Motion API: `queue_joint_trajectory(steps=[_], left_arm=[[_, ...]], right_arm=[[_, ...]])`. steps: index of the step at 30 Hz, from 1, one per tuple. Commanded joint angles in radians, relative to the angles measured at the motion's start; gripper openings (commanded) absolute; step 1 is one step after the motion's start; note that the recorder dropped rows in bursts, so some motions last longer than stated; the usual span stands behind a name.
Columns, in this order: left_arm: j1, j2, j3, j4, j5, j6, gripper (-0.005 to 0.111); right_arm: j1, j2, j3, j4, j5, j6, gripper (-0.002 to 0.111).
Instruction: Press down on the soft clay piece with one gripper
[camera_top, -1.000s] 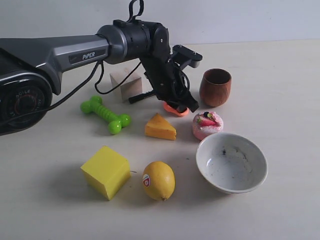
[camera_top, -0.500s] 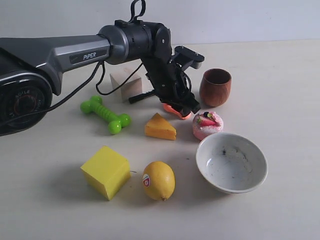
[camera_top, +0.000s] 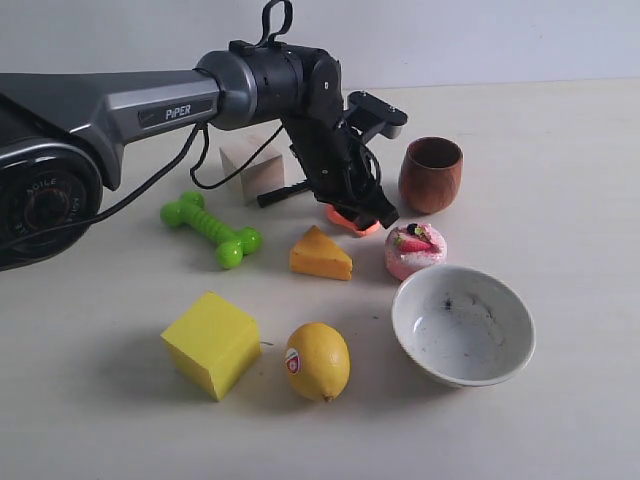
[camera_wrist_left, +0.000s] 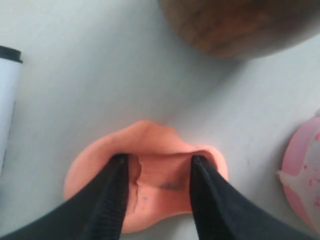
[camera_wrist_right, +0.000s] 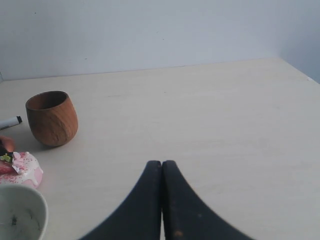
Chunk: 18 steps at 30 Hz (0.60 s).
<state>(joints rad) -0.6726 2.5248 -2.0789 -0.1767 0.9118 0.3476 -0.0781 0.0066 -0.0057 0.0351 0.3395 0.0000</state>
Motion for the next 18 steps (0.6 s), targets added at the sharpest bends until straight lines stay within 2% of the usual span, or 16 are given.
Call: queue_joint_trajectory(steps=[1, 18], left_arm=[[0.005, 0.018, 0.030, 0.056, 0.078, -0.013, 0.040], [0.005, -0.056, 0.030, 0.058, 0.045, -0.013, 0.039]], right_arm=[[-0.005, -0.007, 0.006, 0.001, -0.007, 0.000, 0.000], [-0.005, -0.007, 0.006, 0.001, -0.007, 0.000, 0.000]])
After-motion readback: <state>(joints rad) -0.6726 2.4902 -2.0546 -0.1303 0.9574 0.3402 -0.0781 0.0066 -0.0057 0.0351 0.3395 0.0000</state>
